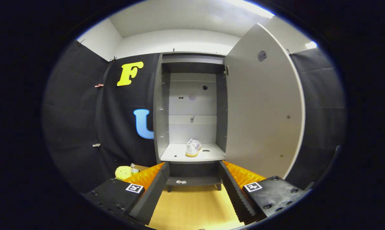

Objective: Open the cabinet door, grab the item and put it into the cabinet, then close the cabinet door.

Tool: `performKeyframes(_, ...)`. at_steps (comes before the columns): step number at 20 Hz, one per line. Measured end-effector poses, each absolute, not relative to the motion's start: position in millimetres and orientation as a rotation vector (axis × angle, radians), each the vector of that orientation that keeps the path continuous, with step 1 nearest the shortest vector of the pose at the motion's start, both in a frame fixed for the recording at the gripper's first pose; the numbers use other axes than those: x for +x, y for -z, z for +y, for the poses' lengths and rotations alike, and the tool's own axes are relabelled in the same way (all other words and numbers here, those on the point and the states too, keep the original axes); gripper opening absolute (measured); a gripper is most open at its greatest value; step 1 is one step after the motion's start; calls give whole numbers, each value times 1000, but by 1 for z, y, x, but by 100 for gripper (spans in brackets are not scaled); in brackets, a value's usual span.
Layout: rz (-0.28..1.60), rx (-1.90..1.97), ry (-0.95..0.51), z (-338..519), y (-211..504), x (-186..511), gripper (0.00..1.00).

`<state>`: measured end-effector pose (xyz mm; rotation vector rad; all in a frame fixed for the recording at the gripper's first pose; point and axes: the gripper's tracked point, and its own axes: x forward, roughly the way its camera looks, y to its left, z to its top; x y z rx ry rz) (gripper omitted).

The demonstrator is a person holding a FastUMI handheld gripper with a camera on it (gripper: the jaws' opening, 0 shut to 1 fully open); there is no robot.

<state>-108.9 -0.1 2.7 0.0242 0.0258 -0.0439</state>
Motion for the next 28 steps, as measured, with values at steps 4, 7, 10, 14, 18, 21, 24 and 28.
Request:
performKeyframes(4, 43, 42, 68, -13, 3, -143, 98)
performKeyframes(7, 68, 13, 87, -21, 14, -153, 98)
performKeyframes(10, 78, 25, 98, -35, 11, -159, 98)
performKeyframes(14, 45, -7, 178, -93, -14, -176, 98)
performKeyframes(18, 10, 2, 287, -170, -42, -193, 98)
performKeyframes(21, -8, 26, 345, -234, -49, -187, 98)
performKeyframes(24, 1, 44, 333, -290, -42, -152, 98)
performKeyframes(28, 24, 82, 255, -328, -27, -89, 98)
